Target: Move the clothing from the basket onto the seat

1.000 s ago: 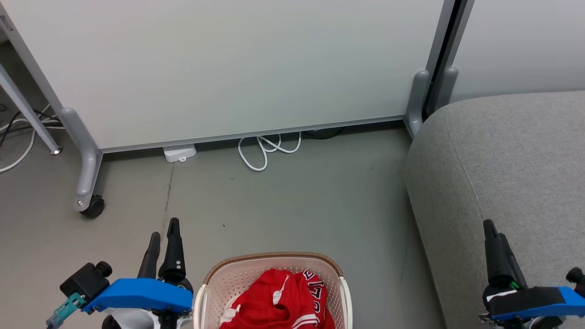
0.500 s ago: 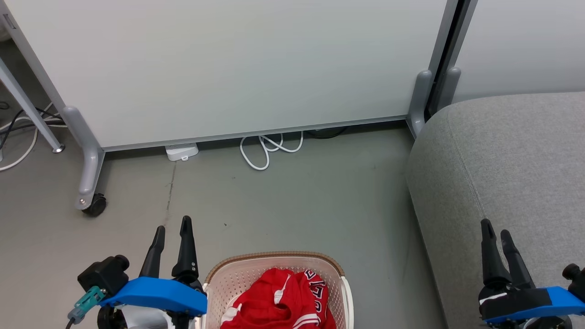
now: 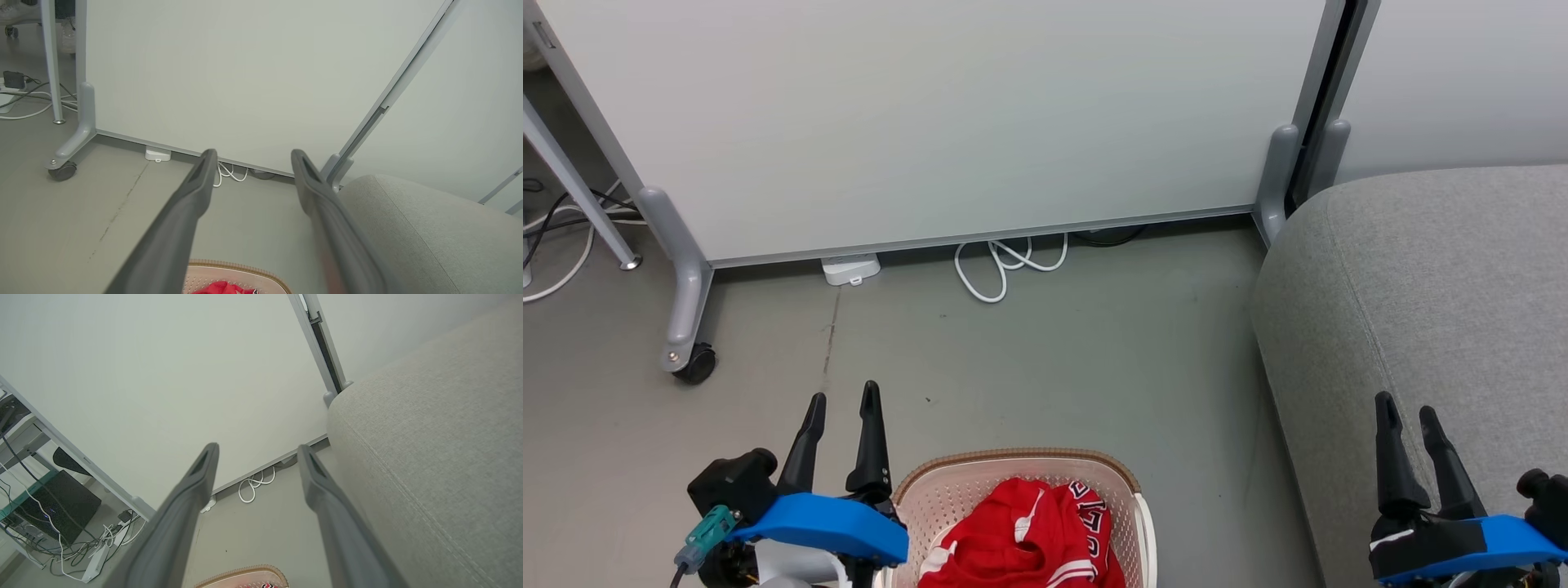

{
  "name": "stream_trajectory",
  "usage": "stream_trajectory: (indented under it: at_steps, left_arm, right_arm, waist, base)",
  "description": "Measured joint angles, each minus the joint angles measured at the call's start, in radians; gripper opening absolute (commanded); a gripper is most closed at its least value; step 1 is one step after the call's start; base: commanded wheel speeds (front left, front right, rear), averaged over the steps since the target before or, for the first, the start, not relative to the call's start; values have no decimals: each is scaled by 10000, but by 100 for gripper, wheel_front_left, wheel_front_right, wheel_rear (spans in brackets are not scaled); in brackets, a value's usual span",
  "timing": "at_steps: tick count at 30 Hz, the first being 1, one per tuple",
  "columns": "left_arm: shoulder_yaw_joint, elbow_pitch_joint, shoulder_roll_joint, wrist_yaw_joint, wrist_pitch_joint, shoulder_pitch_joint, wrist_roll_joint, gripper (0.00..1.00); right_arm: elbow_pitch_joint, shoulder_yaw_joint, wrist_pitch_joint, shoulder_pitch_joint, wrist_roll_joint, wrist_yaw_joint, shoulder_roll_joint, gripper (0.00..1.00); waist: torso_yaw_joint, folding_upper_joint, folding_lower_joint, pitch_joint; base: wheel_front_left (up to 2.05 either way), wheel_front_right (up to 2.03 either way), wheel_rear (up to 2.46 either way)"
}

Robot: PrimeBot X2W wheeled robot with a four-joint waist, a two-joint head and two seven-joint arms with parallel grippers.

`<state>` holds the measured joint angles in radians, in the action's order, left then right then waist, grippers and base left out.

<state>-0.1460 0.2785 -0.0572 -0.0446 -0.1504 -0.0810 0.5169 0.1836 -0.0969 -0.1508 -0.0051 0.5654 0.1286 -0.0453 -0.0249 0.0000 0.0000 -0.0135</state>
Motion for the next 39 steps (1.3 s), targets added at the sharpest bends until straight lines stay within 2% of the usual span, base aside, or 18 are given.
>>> stream_trajectory:
  at_steps: [20, 39]
  left_arm:
    - [-211, 326, 13, 0, -468, -195, -1636, 100]
    - [-251, 587, 61, -94, -849, -224, -2347, 100]
  right_arm:
    - [59, 111, -466, 98, -1893, 6, -10, 100]
    - [98, 198, -842, 136, -3239, 6, -15, 100]
  waist:
    - [-88, 0, 0, -10]
    - [-158, 0, 0, 66]
  base:
    - [0, 0, 0]
    - [0, 0, 0]
